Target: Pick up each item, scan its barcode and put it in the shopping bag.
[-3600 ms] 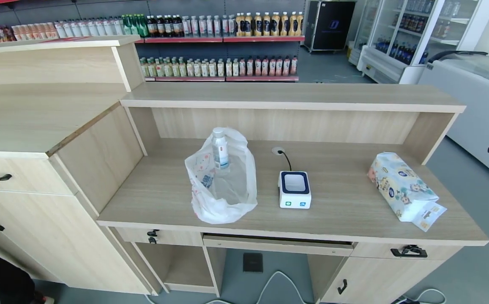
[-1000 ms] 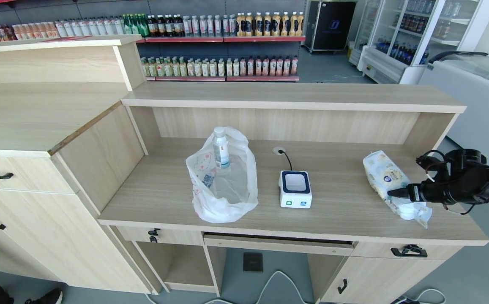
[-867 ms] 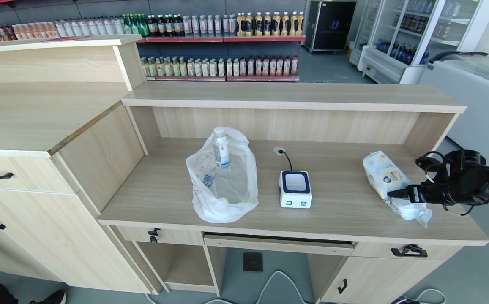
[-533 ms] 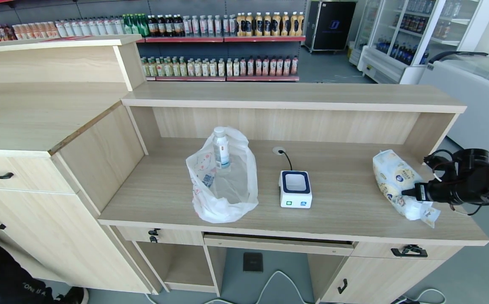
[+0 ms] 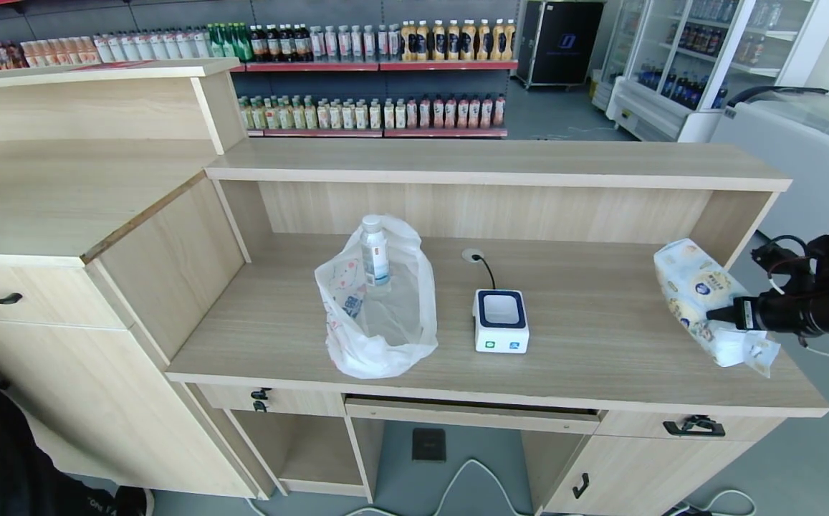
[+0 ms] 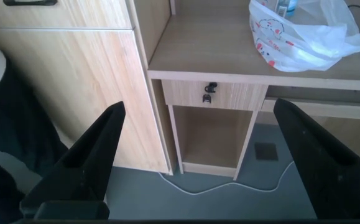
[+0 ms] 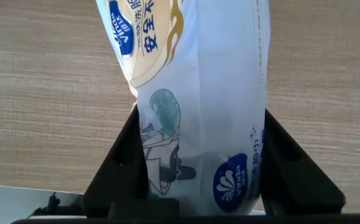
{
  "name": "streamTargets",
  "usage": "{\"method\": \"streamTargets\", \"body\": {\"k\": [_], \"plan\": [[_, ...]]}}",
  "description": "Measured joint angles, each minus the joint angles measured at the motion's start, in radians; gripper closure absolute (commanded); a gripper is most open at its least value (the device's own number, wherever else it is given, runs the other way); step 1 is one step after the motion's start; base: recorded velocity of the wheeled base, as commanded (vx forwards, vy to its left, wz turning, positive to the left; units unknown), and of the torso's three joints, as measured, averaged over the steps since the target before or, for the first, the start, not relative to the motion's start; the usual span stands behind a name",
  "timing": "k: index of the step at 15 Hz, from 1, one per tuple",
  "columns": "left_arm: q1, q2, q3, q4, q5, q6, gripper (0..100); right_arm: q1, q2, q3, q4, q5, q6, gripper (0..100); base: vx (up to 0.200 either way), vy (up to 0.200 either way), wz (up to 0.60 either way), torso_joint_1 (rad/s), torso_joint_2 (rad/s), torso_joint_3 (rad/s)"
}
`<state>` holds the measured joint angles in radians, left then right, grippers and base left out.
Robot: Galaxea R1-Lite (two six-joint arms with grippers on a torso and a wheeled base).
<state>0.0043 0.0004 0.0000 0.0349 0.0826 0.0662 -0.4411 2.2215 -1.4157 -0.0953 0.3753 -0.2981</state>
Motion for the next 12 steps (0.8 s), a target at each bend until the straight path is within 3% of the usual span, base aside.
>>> {"method": "streamTargets", "body": {"k": [3, 8, 10, 12], "plan": [[0.000, 0.000, 0.000, 0.000, 0.000, 0.000, 0, -0.032, -0.104, 0.071, -0.001, 0.000, -0.301, 100, 0.000, 0.000, 0.00, 0.000, 0.00, 0.000], [0.000, 0.000, 0.000, 0.000, 0.000, 0.000, 0, -0.050, -0.366, 0.186, -0.004, 0.014, -0.559, 100, 0.000, 0.000, 0.00, 0.000, 0.00, 0.000], [0.000, 0.000, 0.000, 0.000, 0.000, 0.000, 0, -0.049, -0.497, 0.227, -0.007, 0.053, -0.693, 100, 0.000, 0.000, 0.00, 0.000, 0.00, 0.000], [0.000, 0.000, 0.000, 0.000, 0.000, 0.000, 0, -0.038, -0.637, 0.277, -0.015, 0.133, -0.907, 100, 0.000, 0.000, 0.00, 0.000, 0.00, 0.000]]}}
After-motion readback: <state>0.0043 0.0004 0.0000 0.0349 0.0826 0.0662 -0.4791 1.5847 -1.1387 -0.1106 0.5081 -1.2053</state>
